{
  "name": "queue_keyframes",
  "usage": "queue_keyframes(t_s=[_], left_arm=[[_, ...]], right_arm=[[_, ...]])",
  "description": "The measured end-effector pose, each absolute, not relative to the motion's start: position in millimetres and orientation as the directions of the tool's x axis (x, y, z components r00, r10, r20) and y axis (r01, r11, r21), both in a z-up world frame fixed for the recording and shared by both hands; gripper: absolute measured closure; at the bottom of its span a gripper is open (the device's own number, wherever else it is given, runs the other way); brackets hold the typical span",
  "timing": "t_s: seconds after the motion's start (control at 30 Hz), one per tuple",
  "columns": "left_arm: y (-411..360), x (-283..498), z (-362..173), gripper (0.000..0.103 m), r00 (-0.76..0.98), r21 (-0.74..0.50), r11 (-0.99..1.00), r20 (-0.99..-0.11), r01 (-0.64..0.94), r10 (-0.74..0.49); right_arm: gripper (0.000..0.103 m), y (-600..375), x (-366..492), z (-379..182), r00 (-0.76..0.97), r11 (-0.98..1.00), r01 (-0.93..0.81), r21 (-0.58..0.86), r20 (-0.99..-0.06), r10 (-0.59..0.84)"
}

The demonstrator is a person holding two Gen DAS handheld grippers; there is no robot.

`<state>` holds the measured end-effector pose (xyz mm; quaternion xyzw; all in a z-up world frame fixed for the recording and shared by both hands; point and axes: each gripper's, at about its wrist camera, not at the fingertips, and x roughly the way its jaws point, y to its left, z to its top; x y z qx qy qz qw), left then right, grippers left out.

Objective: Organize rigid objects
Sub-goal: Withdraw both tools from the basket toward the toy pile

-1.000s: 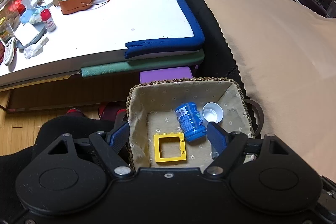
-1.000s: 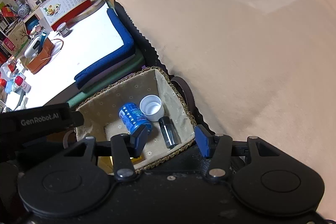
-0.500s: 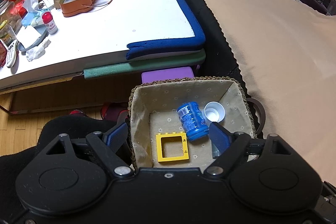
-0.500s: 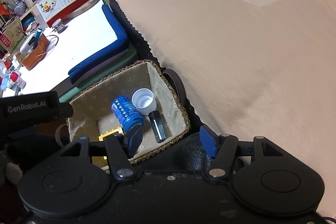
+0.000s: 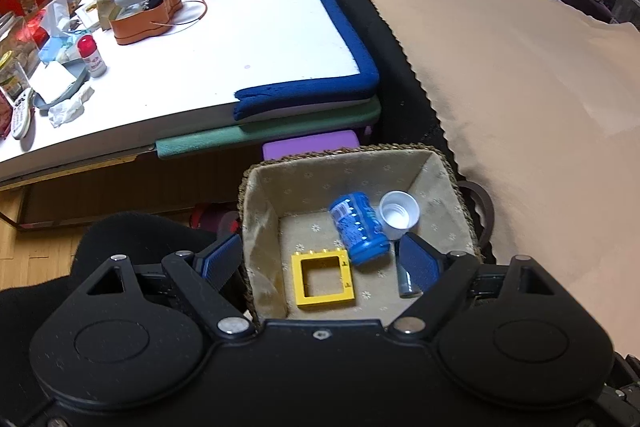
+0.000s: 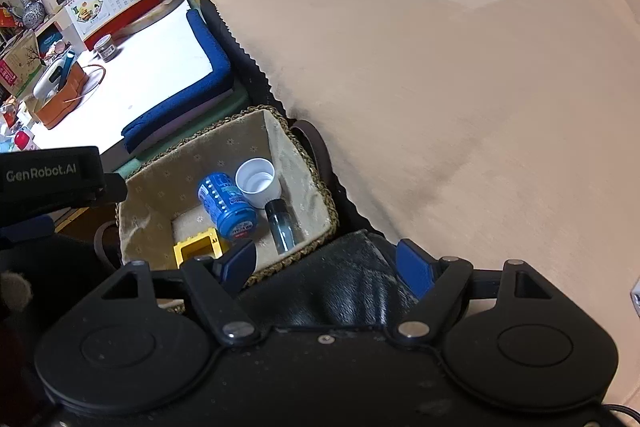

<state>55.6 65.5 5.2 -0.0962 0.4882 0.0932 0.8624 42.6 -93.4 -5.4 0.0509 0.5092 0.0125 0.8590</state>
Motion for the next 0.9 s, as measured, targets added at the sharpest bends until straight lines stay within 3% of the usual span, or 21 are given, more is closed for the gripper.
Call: queue_keyframes(t_s=[0.57,0.67,0.9], left_arm=[[29,31,10,0.015,0.57,-0.039,0.987,-0.82,-0.154,0.056],[25,28,10,0.015,0.578,-0.044,0.99,-0.815,-0.137,0.044],[13,20,12,0.015,0.601,-0.06,0.994,-0.799,-0.087,0.005]], right_arm=[[0.014,-125,6,-1,0.501,0.995,0.067,0.071,-0.865,0.028],[0.004,-133,-1,1,0.505,0.993,0.086,0.078,-0.863,0.023],[0.001,-151,-22,7,0.549,0.991,0.106,0.082,-0.836,0.011]])
